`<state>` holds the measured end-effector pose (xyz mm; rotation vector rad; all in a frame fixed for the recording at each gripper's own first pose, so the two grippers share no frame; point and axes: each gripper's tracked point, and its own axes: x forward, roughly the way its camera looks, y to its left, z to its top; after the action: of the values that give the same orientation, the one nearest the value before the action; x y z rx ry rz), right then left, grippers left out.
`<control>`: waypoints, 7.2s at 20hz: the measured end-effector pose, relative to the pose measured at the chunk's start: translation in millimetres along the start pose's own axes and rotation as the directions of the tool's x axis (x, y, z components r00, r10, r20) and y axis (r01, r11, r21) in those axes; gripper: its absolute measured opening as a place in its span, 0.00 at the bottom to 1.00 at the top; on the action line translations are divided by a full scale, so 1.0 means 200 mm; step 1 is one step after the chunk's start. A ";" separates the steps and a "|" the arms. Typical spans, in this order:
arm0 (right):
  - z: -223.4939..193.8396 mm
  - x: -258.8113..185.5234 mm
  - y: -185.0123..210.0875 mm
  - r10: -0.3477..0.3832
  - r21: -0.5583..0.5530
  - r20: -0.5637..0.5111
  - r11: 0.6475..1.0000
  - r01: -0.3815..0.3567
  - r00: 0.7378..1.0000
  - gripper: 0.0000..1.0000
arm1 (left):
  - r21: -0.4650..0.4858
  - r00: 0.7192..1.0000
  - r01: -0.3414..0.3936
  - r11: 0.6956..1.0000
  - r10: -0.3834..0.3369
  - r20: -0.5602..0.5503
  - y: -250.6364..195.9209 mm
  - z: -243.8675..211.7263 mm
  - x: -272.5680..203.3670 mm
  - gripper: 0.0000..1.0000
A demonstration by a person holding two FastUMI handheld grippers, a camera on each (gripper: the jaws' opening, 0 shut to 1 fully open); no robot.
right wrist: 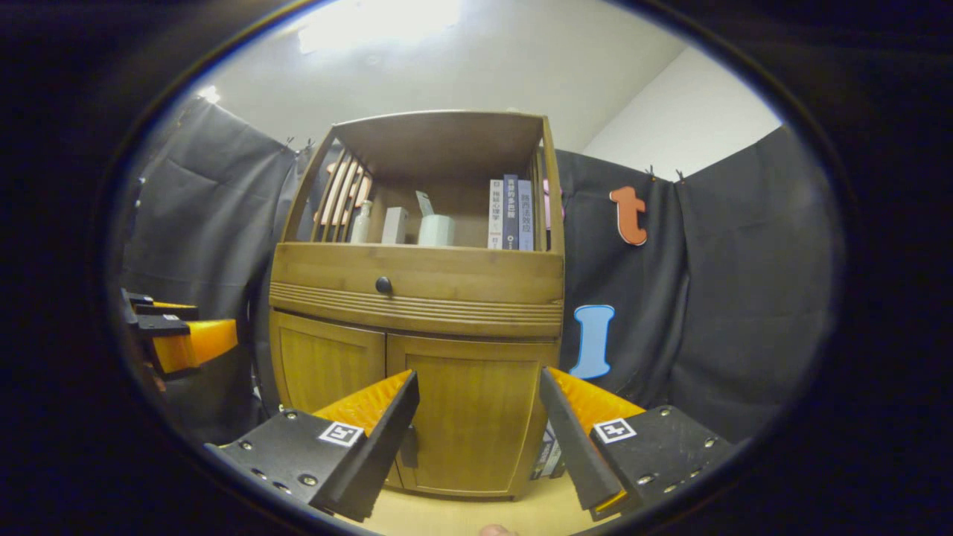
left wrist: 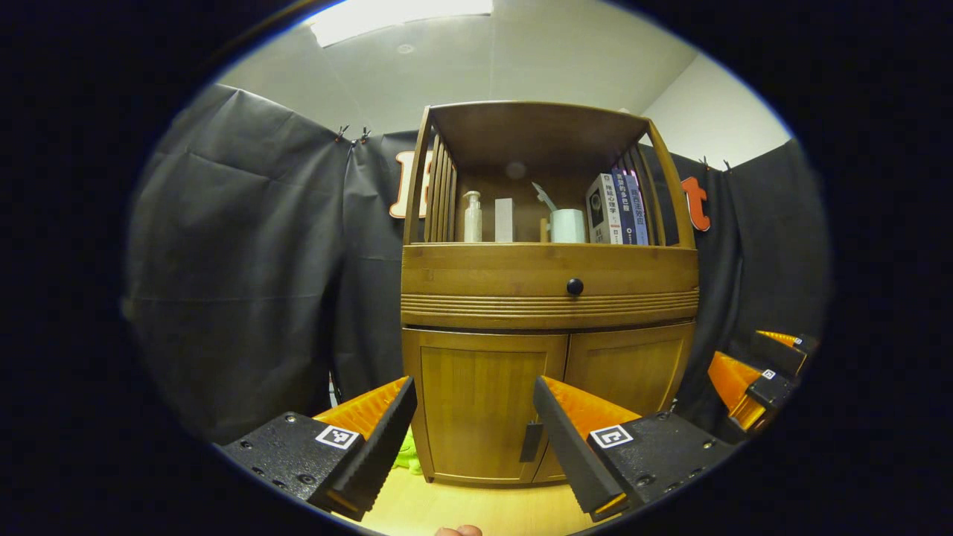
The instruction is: Open the right door of the double-door shoe cabinet with the right hand, and open the left door with the left hand.
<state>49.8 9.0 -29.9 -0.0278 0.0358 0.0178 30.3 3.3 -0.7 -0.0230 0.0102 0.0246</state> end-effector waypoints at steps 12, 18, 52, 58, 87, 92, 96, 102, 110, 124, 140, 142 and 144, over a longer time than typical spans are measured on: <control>-0.53 0.31 0.27 0.061 -0.001 -0.165 0.998 -0.062 0.984 0.97 | 0.010 0.997 -0.073 0.997 0.072 0.007 0.21 0.02 0.08 0.94; -0.83 0.46 0.50 0.113 -0.007 -0.266 0.993 -0.119 0.957 0.96 | 0.012 0.992 -0.129 0.992 0.129 0.013 0.35 0.03 0.07 0.94; -1.23 0.65 0.62 -0.039 0.055 -0.428 0.996 0.069 0.903 0.27 | 0.033 0.995 -0.097 0.995 0.096 0.036 0.38 0.08 -0.08 0.94; -1.23 0.66 0.61 -0.065 0.068 -0.441 0.992 0.106 0.895 0.26 | 0.015 1.000 -0.014 1.000 0.013 0.028 0.22 0.06 -0.11 0.94; -1.19 0.65 0.37 -0.258 -0.007 -0.448 0.958 0.286 0.856 0.18 | -0.050 0.988 0.150 0.987 -0.151 -0.029 -0.18 -0.08 -0.07 0.94; -1.17 0.62 0.27 -0.327 -0.054 -0.436 0.939 0.339 0.839 0.18 | -0.038 0.988 0.149 0.988 -0.151 -0.038 -0.20 -0.11 -0.03 0.97; -1.15 0.60 0.16 -0.390 -0.081 -0.414 0.916 0.394 0.822 0.18 | -0.034 0.987 0.153 0.988 -0.155 -0.050 -0.23 -0.15 0.03 0.97; -1.00 0.58 0.16 -0.408 -0.035 -0.372 0.904 0.427 0.834 0.18 | -0.023 0.984 0.162 0.987 -0.163 -0.071 -0.29 -0.27 0.19 0.97; -0.35 0.54 0.20 -0.431 -0.035 -0.189 0.901 0.433 0.882 0.18 | 0.002 0.971 0.158 0.987 -0.155 -0.183 -0.36 -0.73 0.52 0.97; 0.20 0.48 0.27 -0.432 -0.081 -0.020 0.899 0.429 0.902 0.18 | -0.060 0.903 0.224 0.973 -0.231 -0.362 -0.55 -1.35 0.86 0.79; 0.18 0.41 0.19 -0.435 -0.035 -0.020 0.900 0.434 0.900 0.28 | -0.013 0.918 0.198 0.980 -0.190 -0.349 -0.49 -1.39 0.90 0.32; 0.17 0.43 0.19 -0.424 -0.030 -0.021 0.905 0.424 0.905 0.31 | -0.005 0.919 0.203 0.979 -0.193 -0.344 -0.49 -1.39 0.90 0.31; 0.17 0.44 0.21 -0.409 -0.026 -0.022 0.912 0.409 0.912 0.28 | -0.007 0.920 0.210 0.978 -0.199 -0.338 -0.50 -1.39 0.91 0.31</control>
<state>137.9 53.8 -1.1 -0.0561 0.0564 -0.4035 210.9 -97.8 -277.3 0.0020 0.3524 -0.1901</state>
